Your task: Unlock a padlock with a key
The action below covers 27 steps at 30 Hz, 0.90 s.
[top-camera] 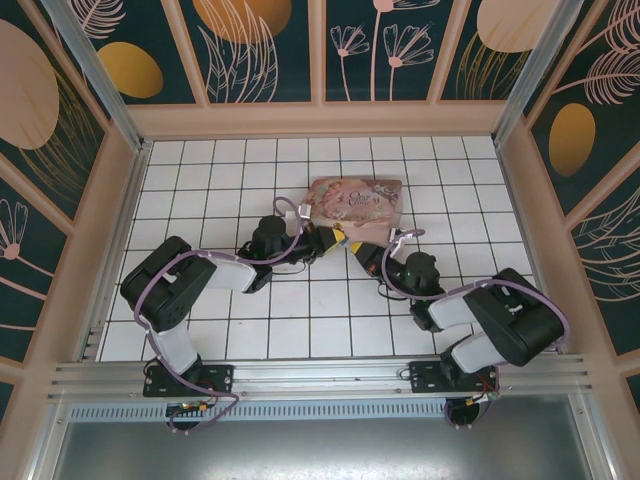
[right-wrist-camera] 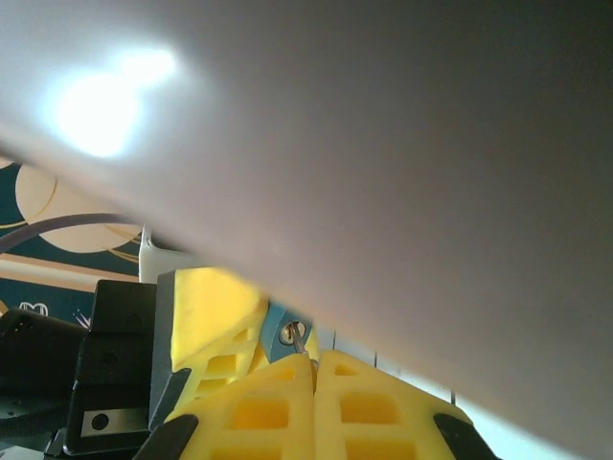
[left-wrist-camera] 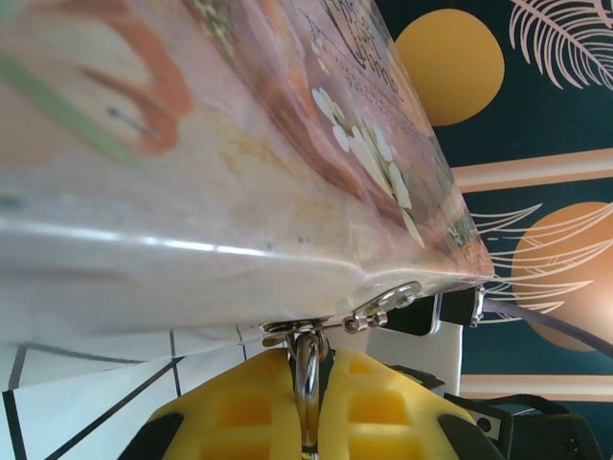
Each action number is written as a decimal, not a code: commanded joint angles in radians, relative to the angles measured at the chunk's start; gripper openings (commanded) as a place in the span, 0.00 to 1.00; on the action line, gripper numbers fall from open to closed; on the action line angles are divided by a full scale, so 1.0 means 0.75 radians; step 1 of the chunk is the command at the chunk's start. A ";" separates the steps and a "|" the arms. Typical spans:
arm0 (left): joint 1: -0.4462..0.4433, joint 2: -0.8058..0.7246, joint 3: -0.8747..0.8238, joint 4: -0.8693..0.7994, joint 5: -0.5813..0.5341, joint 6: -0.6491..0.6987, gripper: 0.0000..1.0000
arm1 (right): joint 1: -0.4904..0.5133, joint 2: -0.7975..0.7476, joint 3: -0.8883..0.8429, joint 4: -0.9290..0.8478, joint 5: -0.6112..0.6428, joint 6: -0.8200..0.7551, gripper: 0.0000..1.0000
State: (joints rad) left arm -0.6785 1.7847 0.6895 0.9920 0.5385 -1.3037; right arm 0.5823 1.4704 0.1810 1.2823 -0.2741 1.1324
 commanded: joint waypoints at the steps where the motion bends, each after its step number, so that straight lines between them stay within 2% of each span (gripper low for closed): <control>1: -0.028 -0.067 -0.007 0.123 0.082 -0.075 0.00 | 0.028 0.065 0.026 0.284 0.031 0.104 0.00; 5: -0.027 -0.080 -0.010 0.137 0.087 -0.098 0.00 | 0.030 0.155 0.056 0.429 0.006 0.196 0.00; 8: -0.028 -0.085 -0.007 0.132 0.099 -0.095 0.00 | 0.017 0.189 0.099 0.424 -0.032 0.216 0.00; 16: -0.026 -0.087 0.015 -0.042 0.092 0.090 0.00 | -0.040 0.147 0.221 0.044 -0.166 0.102 0.00; 18: -0.027 -0.086 0.026 -0.090 0.080 0.143 0.00 | -0.088 0.151 0.239 0.008 -0.204 0.106 0.00; 27: -0.028 -0.087 0.040 -0.130 0.081 0.200 0.00 | -0.108 0.266 0.279 0.241 -0.323 0.357 0.00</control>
State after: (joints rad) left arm -0.6628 1.7493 0.6979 0.9035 0.4610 -1.1847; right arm 0.5026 1.6371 0.3172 1.3067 -0.4641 1.3140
